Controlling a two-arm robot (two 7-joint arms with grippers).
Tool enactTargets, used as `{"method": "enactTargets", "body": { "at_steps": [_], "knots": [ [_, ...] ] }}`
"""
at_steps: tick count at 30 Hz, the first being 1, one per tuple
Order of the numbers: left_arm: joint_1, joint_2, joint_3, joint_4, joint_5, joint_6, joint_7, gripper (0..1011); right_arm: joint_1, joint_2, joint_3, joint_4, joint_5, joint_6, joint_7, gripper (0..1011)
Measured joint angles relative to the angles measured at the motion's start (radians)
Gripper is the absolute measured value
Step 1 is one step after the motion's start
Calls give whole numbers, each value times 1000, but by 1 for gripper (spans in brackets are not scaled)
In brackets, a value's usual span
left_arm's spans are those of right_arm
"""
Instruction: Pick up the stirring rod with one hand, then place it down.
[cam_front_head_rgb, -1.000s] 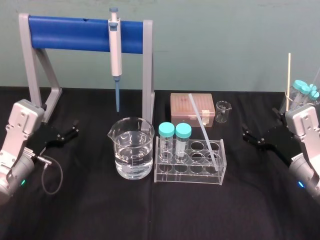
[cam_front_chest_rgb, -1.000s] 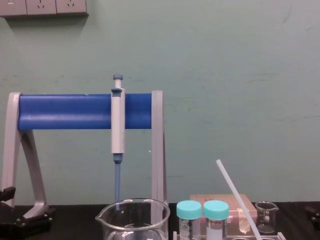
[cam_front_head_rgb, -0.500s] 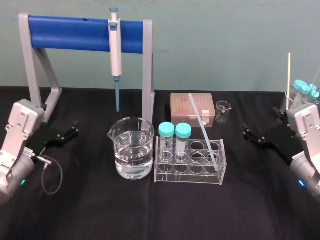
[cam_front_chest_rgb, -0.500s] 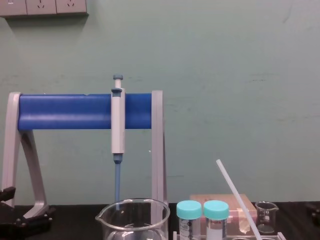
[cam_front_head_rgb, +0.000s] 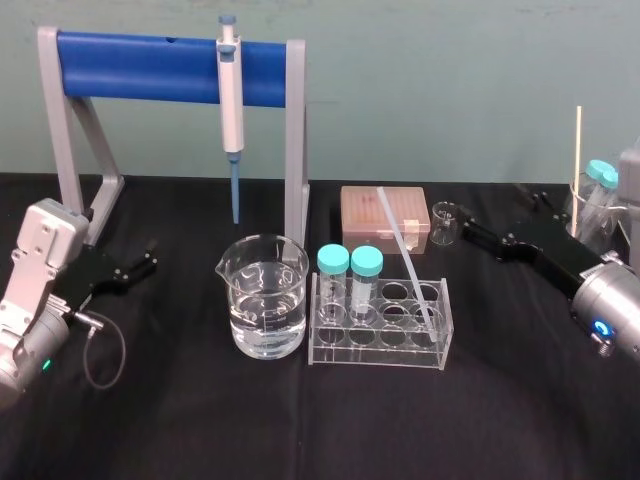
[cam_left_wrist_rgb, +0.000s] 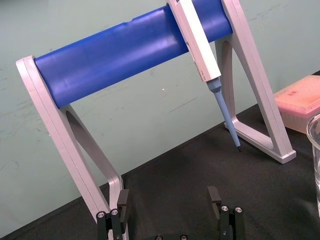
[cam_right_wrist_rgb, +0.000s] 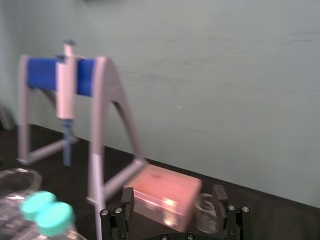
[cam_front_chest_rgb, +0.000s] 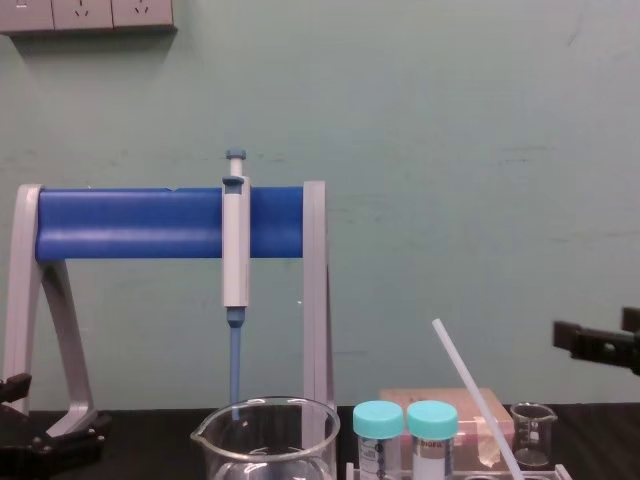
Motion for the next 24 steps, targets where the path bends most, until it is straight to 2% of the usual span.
{"method": "enactTargets", "body": {
  "at_steps": [4,11,17,24],
  "knots": [
    [0,0,0,0,0,0,0,1000,17,-8,3,-18,38,30,72,1003],
    [0,0,0,0,0,0,0,1000,41,-21,-10,-29,49,59,144,1003],
    [0,0,0,0,0,0,0,1000,76,-25,-40,-6,18,86,196,1003],
    [0,0,0,0,0,0,0,1000,106,-33,-63,35,-15,102,223,1003]
  ]
}}
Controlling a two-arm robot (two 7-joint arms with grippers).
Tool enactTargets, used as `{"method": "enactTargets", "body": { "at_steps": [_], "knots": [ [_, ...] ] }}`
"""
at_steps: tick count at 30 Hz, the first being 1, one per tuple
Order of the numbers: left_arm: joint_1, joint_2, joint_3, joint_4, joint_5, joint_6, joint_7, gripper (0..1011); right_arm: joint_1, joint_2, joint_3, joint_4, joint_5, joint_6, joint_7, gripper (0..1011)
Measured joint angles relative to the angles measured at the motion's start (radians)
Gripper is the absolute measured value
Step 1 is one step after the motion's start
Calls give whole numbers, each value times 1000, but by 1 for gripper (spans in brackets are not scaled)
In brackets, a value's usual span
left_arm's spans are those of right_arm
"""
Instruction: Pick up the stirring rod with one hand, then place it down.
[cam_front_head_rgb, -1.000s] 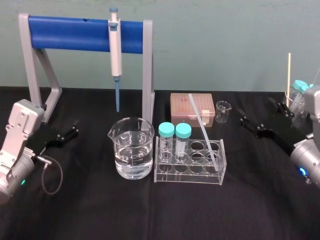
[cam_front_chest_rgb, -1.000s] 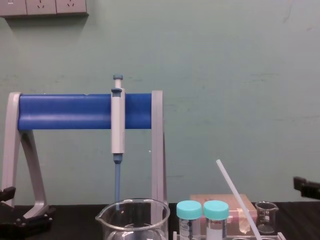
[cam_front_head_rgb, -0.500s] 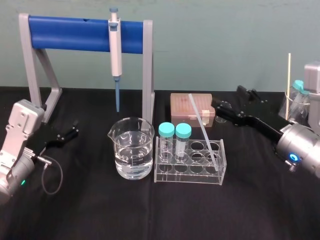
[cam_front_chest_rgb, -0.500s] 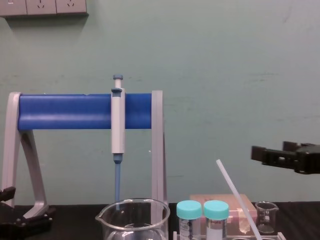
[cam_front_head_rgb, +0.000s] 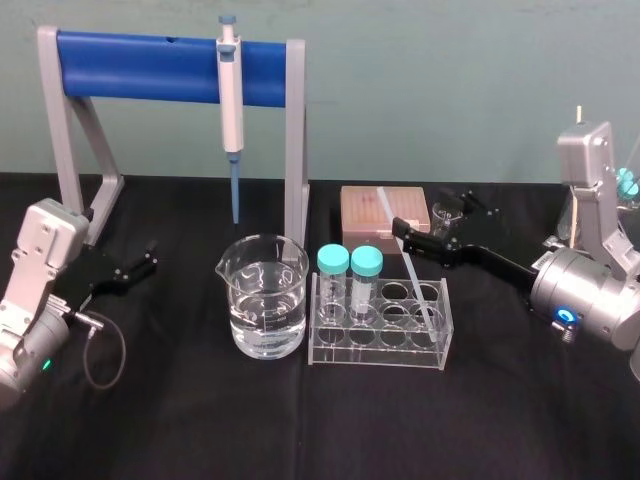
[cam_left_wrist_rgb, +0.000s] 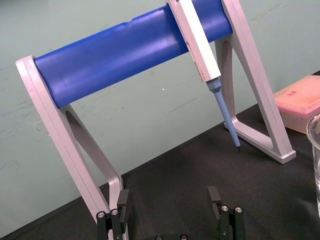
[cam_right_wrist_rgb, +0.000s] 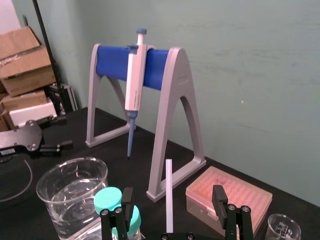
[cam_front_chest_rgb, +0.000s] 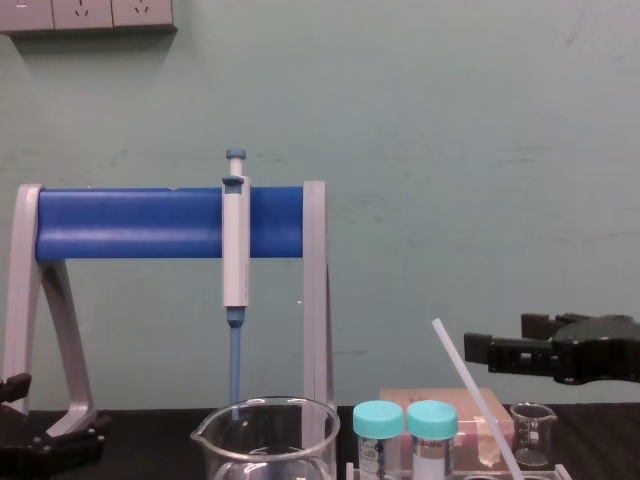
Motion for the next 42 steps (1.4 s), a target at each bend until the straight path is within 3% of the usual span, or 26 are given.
{"method": "enactTargets", "body": {
  "at_steps": [25,42],
  "knots": [
    [0,0,0,0,0,0,0,1000,118,-80,-59,157,-51,28,47,1003],
    [0,0,0,0,0,0,0,1000,135,-97,-66,186,-64,31,47,1003]
  ]
}}
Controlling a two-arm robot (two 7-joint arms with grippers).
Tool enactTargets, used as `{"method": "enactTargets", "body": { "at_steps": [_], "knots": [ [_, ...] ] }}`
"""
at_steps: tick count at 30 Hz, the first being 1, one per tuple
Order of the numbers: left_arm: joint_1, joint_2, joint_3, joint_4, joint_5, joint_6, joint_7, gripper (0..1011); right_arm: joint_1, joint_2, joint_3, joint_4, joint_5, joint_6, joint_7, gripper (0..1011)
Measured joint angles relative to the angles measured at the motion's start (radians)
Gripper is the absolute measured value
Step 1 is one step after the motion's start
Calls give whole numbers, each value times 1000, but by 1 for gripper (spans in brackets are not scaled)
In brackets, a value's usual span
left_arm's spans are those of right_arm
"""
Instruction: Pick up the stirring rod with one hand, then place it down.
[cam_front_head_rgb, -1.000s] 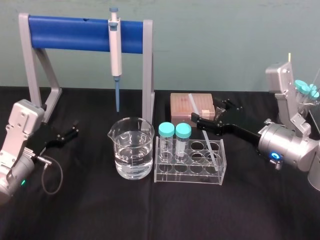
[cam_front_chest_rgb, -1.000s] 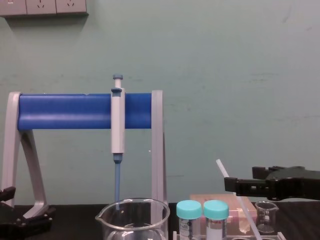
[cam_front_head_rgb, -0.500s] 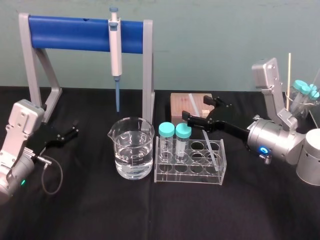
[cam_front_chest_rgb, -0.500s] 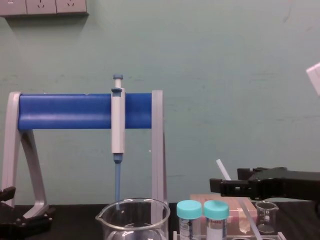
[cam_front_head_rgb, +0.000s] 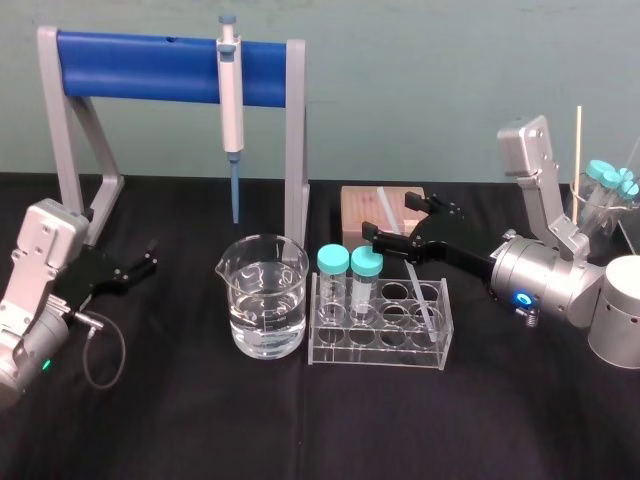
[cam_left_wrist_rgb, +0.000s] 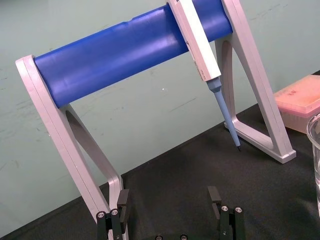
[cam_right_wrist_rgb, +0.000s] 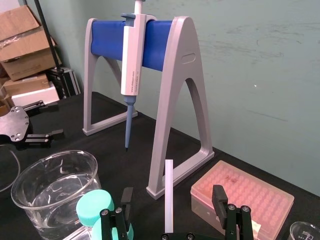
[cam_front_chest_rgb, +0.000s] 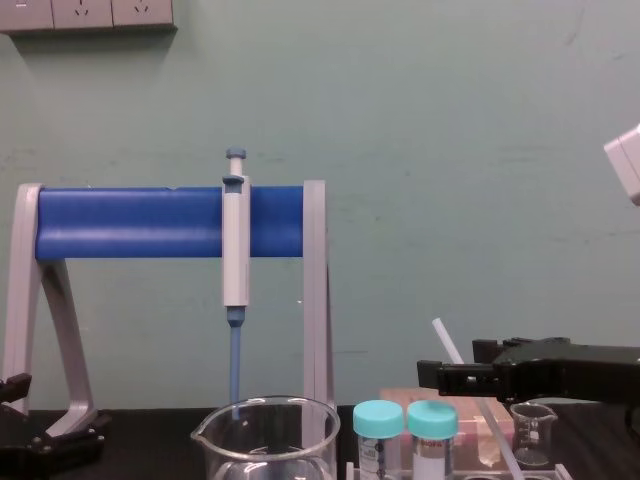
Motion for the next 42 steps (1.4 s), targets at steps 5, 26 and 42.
{"method": "enactTargets", "body": {
  "at_steps": [5,26,42],
  "knots": [
    [0,0,0,0,0,0,0,1000,0,0,0,0,1,0,0,956],
    [0,0,0,0,0,0,0,1000,0,1,1,-1,3,-1,-1,347],
    [0,0,0,0,0,0,0,1000,0,1,1,-1,3,-1,-1,71]
  ]
}}
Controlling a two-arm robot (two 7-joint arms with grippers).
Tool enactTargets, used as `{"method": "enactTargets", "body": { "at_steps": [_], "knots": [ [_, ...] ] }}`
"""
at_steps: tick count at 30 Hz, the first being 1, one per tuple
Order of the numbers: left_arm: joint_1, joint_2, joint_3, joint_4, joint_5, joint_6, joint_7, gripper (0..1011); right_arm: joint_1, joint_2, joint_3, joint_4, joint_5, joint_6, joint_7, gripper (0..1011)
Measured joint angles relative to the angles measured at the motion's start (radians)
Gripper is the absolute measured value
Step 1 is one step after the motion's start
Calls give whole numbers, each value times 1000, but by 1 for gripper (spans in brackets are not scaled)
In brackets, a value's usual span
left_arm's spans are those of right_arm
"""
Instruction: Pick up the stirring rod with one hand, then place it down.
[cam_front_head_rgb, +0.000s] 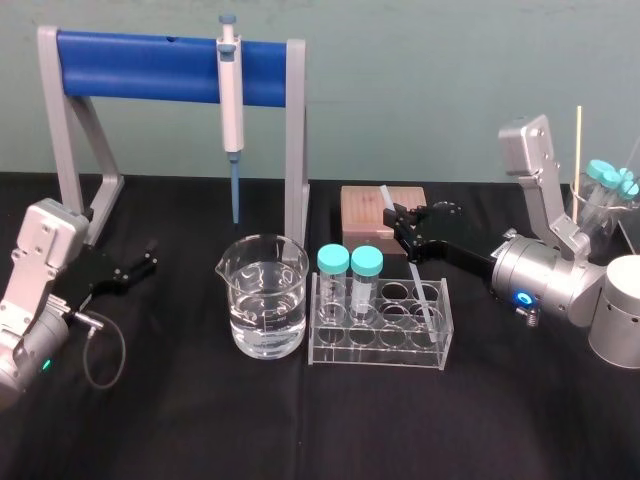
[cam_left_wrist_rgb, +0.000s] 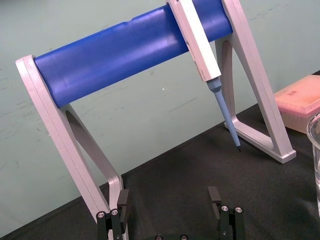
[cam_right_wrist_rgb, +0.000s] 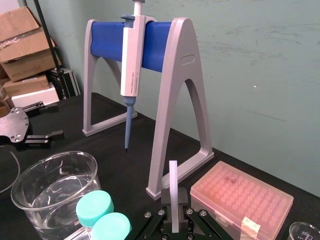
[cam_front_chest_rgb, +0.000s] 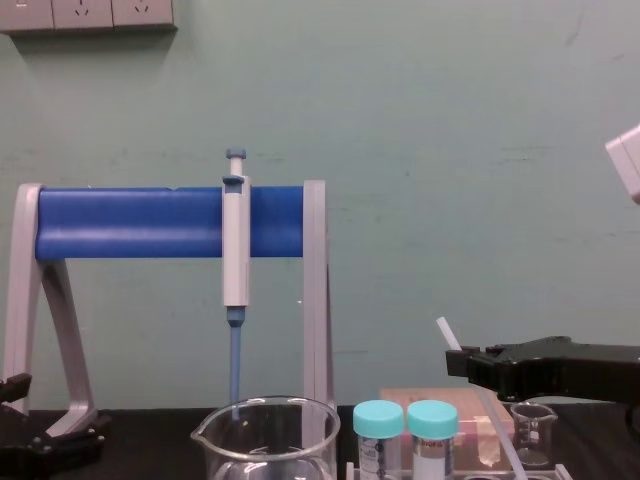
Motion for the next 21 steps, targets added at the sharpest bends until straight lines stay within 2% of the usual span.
{"method": "enactTargets", "body": {
  "at_steps": [11,14,17,21],
  "knots": [
    [0,0,0,0,0,0,0,1000,0,0,0,0,0,0,0,70],
    [0,0,0,0,0,0,0,1000,-9,-2,7,-1,0,-29,0,71],
    [0,0,0,0,0,0,0,1000,-31,-10,28,-10,6,-83,-4,70],
    [0,0,0,0,0,0,0,1000,-47,-15,45,-20,12,-118,-7,70]
  ]
}}
